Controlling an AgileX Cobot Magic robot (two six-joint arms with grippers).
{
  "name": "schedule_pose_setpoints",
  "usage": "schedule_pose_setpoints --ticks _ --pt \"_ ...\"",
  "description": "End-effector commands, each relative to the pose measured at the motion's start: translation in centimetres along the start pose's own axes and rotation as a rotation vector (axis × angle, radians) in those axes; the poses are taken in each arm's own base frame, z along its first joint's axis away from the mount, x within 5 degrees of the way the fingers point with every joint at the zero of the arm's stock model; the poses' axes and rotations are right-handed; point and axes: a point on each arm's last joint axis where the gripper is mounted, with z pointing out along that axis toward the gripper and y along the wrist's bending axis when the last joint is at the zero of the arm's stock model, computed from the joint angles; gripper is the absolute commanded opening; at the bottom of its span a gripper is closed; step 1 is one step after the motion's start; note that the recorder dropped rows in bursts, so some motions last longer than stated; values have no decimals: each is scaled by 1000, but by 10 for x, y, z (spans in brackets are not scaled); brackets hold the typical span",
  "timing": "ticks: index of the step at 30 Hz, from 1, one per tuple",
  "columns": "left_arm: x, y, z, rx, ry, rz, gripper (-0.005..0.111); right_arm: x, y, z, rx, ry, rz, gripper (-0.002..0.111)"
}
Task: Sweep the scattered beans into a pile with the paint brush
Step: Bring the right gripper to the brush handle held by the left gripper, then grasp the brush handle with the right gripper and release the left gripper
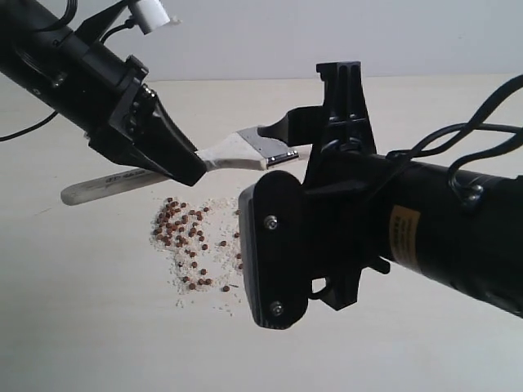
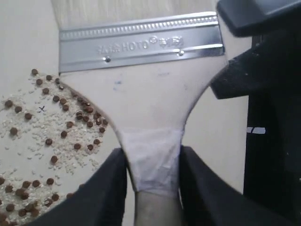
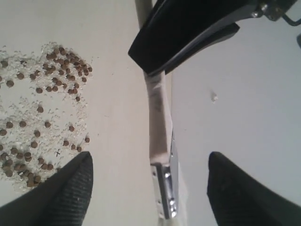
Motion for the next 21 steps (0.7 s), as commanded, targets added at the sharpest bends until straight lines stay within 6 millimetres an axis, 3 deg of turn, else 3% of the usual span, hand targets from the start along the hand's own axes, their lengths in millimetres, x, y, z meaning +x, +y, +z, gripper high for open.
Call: schedule_pose_setpoints --ticks 1,13,18,21 --pt "-9 -10 7 37 -10 42 0 -1 0 7 6 28 -5 65" --pt "-14 -21 18 67 7 89 0 -4 6 28 -11 93 -31 62" --pt "-14 -21 18 67 7 99 0 -3 9 32 -18 107 -39 53" --pt "-14 -21 18 67 7 99 0 -1 7 31 2 128 -38 39"
